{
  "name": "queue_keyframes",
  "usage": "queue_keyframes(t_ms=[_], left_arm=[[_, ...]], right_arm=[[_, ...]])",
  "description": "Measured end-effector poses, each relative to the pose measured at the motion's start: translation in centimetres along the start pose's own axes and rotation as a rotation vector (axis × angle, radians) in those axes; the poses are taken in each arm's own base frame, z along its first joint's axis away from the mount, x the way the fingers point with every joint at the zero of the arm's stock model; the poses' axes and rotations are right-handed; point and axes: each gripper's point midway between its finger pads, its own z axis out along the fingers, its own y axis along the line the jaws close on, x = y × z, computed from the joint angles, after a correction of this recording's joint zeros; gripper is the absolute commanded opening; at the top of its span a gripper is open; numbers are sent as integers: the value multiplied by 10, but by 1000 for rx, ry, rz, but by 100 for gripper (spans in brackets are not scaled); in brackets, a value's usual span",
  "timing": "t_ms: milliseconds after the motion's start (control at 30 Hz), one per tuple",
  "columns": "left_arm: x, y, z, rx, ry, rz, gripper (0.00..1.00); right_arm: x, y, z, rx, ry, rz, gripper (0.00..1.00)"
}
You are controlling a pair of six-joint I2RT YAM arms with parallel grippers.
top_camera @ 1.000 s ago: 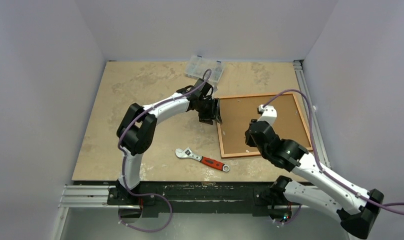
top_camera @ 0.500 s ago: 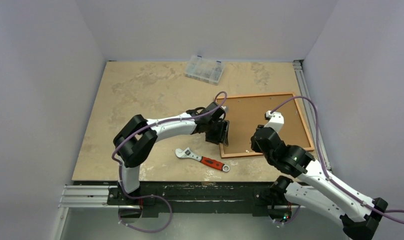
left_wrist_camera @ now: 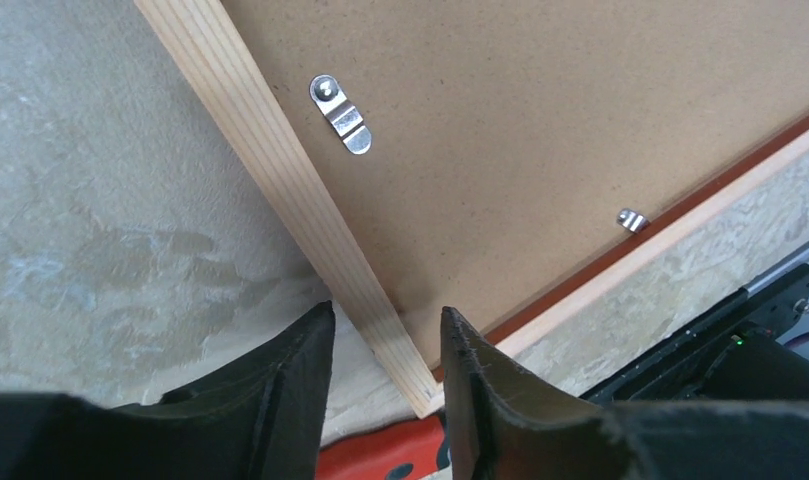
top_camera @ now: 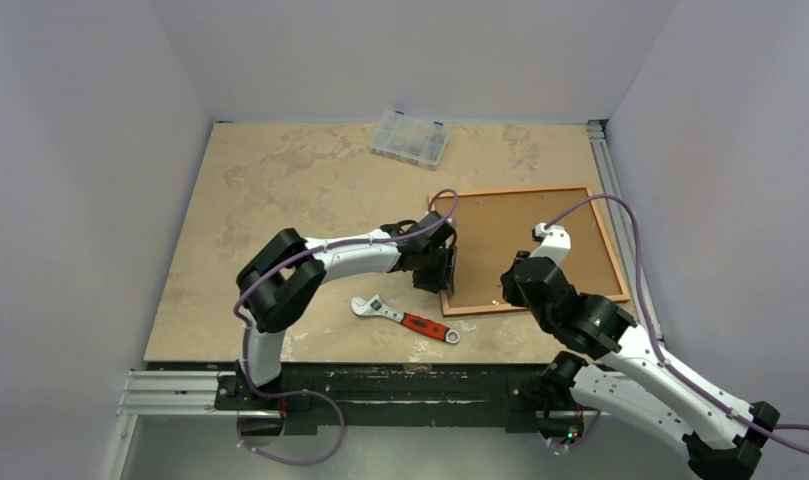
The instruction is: Take the photo out of the frame
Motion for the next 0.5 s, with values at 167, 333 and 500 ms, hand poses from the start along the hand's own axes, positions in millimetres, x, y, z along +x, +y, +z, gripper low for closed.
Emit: queue_keyframes(t_ms=[167, 333, 500], left_arm=[[2, 2, 9, -19, 37, 3, 23], [-1, 3, 11, -48, 68, 4, 12], [-13, 1, 16, -65, 86, 58, 3]], right_arm=[[1, -1, 0, 4, 0, -1, 0], [-1, -2, -1, 3, -7, 3, 0], [0, -2, 0, 5, -5, 2, 0]])
